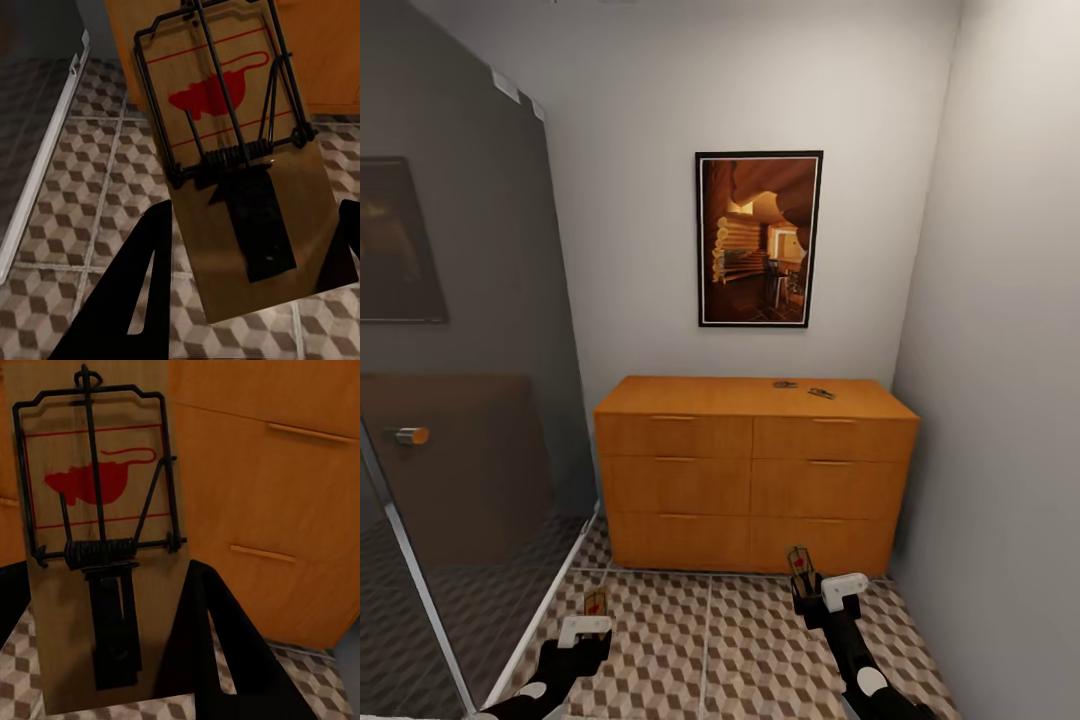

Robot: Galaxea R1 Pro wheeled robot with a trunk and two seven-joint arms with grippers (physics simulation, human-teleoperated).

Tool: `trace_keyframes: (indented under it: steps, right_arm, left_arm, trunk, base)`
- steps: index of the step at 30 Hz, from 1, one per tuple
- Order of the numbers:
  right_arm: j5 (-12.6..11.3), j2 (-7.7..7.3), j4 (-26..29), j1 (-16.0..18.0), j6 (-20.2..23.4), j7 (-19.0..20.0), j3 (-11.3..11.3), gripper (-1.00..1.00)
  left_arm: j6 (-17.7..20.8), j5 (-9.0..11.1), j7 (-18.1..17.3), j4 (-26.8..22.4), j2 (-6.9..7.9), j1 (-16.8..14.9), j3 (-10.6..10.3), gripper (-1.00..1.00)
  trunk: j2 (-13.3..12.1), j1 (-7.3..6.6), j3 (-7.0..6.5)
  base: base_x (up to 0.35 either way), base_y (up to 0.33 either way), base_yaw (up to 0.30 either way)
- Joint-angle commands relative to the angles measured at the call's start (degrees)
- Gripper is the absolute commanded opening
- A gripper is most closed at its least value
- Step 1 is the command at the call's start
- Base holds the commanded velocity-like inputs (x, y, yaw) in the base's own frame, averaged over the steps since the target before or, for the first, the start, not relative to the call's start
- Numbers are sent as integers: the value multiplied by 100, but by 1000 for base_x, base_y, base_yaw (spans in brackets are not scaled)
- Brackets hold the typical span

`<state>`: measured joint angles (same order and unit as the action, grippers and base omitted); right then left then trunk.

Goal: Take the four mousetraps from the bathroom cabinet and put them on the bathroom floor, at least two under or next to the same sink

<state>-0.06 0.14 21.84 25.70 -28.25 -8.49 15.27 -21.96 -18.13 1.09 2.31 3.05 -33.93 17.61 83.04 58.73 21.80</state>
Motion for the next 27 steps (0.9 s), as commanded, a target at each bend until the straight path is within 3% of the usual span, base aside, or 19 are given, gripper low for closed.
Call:
trace_keyframes:
  steps: [1, 19, 27]
  right_arm:
    - [-20, -4, -5, 6, -14, -47, 44, -100]
    - [-19, -5, -4, 5, -23, -47, 37, -100]
    - [-20, -4, -4, 5, -23, -47, 37, -100]
  left_arm:
    - [-36, -59, 14, 24, 3, -6, 49, -100]
    - [-36, -60, 14, 24, -6, 10, 49, -100]
    - [-36, -64, 14, 24, -8, 10, 49, -100]
  trunk:
    - [4, 0, 7]
    - [4, 0, 7]
    - [4, 0, 7]
  base:
    - [0, 0, 229]
    - [0, 0, 31]
    - [0, 0, 194]
